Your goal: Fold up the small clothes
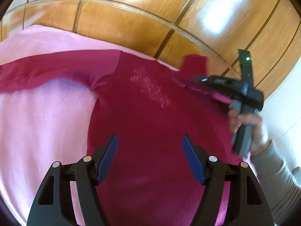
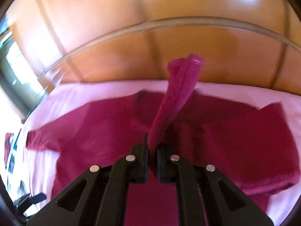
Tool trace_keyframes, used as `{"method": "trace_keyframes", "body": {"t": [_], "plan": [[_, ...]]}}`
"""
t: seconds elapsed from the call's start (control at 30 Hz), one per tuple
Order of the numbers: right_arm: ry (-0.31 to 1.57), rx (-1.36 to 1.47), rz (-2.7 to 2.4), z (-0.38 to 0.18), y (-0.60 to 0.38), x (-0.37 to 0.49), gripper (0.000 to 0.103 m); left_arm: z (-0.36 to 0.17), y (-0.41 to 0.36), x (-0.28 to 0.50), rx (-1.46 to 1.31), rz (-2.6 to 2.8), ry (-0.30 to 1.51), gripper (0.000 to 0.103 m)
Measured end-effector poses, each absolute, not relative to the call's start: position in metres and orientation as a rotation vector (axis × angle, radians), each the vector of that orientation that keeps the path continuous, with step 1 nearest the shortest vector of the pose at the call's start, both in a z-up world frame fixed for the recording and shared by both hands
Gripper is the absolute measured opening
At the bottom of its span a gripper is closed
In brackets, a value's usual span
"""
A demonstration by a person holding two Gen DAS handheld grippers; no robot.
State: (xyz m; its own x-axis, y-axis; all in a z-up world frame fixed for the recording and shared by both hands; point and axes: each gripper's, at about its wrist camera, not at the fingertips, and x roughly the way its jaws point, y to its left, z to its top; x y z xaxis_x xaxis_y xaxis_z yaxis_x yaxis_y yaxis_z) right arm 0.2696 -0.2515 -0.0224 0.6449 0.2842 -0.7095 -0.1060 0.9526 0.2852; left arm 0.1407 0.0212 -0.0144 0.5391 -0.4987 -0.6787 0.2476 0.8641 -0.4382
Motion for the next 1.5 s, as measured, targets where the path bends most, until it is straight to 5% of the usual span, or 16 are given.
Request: {"method": "trace_keyframes", "body": {"t": [0.1, 0.17, 0.27, 0.67, 0.83, 0.9, 1.2, 1.5], "plan": [[0.833, 0.194, 0.289, -0.024, -0.220, 0.266, 0.039, -0.009, 0.019, 0.156, -0.331, -0.475, 0.894, 0.069], [0.818, 0.210, 0.318, -0.020, -0.218, 0.248, 0.039, -0.007, 0.017, 0.166, -0.359, -0.486, 0.897, 0.069], [0.793, 0.246, 0.329, -0.013, -0.235, 0.229, 0.053, -0.008, 0.014, 0.180, -0.399, -0.500, 0.907, 0.069], [0.765, 0.465, 0.032, -0.026, -0.384, 0.140, 0.053, -0.041, -0.031, 0.268, -0.439, -0.439, 1.028, 0.069], [0.774, 0.493, -0.087, -0.043, -0.415, 0.146, 0.053, -0.055, -0.050, 0.293, -0.411, -0.395, 1.073, 0.037], [0.788, 0.503, -0.107, -0.052, -0.418, 0.158, 0.053, -0.057, -0.053, 0.300, -0.397, -0.392, 1.076, 0.007], [0.791, 0.492, -0.143, -0.068, -0.415, 0.189, 0.034, -0.010, -0.010, 0.291, -0.373, -0.309, 0.879, 0.004], [0.862, 0.293, -0.113, -0.052, -0.393, 0.162, 0.035, -0.051, -0.021, 0.287, -0.181, -0.252, 0.959, 0.004]]}}
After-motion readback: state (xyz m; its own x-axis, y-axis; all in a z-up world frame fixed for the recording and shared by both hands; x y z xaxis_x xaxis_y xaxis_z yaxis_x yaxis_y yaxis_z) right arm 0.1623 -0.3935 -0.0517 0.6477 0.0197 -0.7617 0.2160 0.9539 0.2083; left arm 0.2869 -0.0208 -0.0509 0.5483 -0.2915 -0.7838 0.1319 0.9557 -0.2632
